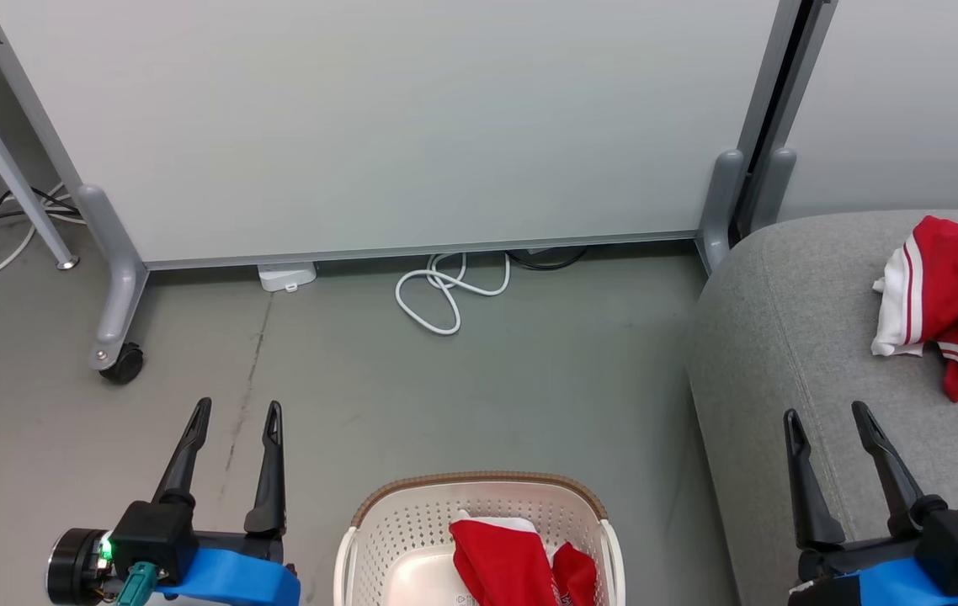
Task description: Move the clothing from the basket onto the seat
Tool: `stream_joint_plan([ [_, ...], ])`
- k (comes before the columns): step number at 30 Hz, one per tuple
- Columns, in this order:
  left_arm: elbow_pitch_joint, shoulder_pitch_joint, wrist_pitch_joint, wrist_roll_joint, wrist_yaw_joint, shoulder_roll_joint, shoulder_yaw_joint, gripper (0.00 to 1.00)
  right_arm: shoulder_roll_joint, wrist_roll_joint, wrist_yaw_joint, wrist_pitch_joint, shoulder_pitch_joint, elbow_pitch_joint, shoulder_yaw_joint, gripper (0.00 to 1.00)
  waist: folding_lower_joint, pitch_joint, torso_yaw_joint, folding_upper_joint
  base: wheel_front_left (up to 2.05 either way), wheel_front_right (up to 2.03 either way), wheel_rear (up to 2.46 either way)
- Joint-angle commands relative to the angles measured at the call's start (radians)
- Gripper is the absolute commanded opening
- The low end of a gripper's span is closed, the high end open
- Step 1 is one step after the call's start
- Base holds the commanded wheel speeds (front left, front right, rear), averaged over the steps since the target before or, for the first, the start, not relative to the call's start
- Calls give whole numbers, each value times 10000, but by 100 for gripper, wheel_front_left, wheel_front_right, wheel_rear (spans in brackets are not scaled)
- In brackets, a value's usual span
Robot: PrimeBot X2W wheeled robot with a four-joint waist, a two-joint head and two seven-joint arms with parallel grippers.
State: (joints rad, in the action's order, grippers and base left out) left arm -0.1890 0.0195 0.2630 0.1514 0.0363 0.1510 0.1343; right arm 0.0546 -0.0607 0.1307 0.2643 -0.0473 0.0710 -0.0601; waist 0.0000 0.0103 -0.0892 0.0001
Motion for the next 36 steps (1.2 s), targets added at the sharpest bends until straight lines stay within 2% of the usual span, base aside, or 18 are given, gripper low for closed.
stream_joint_plan([
  [1, 41, -103, 27, -65, 62, -32, -91, 100, -42, 5, 1, 4, -122, -18, 2, 100, 0, 3, 28, -1, 0, 0, 0],
  [26, -185, 49, 27, -517, 566, -376, -423, 100, -48, -271, 1, 4, 48, 101, 162, 100, 0, -60, 237, -1, 0, 0, 0],
  [36, -982, 854, 27, -772, 858, -77, 436, 100, -47, -146, 1, 2, 385, -25, 293, 100, 0, -451, 497, -1, 0, 0, 0],
])
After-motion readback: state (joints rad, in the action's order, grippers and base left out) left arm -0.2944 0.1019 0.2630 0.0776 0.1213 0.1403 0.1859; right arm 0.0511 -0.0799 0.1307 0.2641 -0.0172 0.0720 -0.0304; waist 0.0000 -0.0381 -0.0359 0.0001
